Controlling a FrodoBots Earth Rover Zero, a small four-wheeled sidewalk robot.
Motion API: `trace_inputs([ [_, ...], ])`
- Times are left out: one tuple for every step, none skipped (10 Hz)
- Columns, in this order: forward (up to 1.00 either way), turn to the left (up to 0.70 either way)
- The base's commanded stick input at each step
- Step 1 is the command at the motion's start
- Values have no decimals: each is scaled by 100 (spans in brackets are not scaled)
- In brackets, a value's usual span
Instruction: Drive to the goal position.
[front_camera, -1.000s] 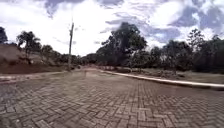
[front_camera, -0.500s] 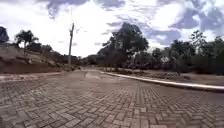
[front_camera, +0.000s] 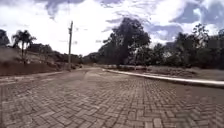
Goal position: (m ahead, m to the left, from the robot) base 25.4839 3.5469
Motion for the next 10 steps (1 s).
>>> trace_inputs([
  [100, 0],
  [100, 0],
  [100, 0],
  [100, 0],
  [100, 0],
  [100, 0],
  [100, 0],
  [100, 0],
  [100, 0],
  [100, 0],
])
